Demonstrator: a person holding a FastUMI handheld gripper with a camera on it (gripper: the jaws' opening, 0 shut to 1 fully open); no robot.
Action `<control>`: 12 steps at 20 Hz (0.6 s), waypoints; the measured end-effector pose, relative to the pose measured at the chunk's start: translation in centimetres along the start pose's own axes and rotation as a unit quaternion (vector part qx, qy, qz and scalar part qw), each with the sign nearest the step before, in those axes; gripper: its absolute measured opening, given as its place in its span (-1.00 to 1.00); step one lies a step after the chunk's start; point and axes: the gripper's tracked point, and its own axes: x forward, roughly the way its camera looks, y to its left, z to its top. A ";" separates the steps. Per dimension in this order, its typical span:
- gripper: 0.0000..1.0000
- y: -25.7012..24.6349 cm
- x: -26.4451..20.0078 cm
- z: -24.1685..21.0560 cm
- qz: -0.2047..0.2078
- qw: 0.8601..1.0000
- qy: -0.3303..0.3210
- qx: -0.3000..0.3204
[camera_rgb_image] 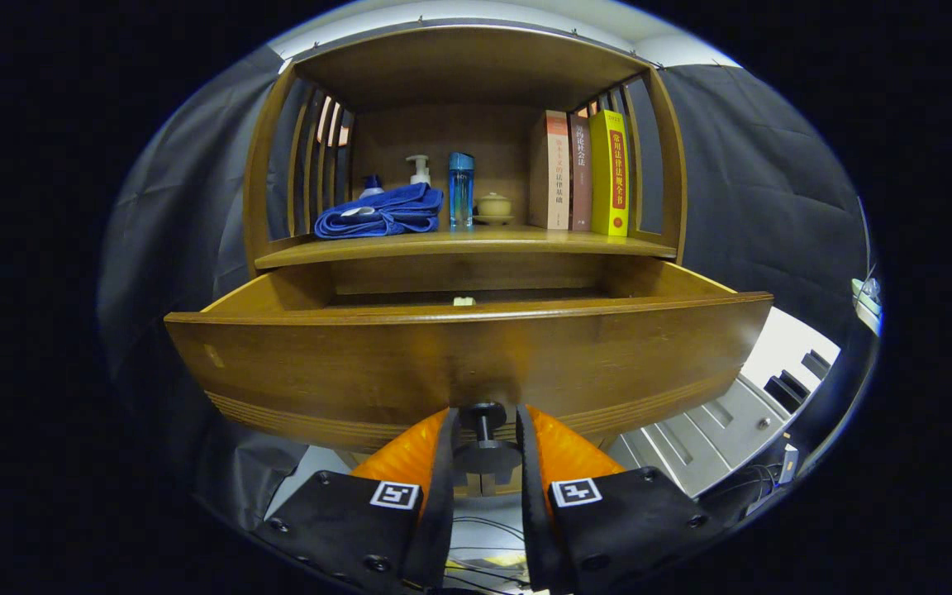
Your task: Pull open the drawer, take out the items inside it, and place them on the countertop above the cabinet.
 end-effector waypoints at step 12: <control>0.01 0.4 -4.7 6.0 0.017 0.999 0.000 0.033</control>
